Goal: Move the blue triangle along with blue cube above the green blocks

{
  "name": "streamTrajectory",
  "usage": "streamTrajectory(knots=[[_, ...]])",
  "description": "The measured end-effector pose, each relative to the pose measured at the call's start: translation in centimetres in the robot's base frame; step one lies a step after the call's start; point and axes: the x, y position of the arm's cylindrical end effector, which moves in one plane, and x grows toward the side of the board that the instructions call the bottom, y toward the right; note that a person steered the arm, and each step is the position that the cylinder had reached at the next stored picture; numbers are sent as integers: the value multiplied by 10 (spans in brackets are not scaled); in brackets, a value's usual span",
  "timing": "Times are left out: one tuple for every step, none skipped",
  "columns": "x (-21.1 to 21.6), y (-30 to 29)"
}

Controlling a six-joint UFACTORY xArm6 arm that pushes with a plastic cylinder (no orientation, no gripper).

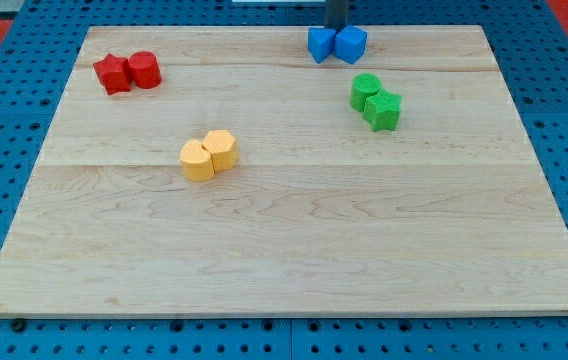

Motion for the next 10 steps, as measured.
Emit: streamTrajectory(knots=[[3, 0], [-10, 0], [-12, -28], [-9, -91], [8, -135], [39, -104], [38, -75], [38, -53], [37, -20], [42, -10]])
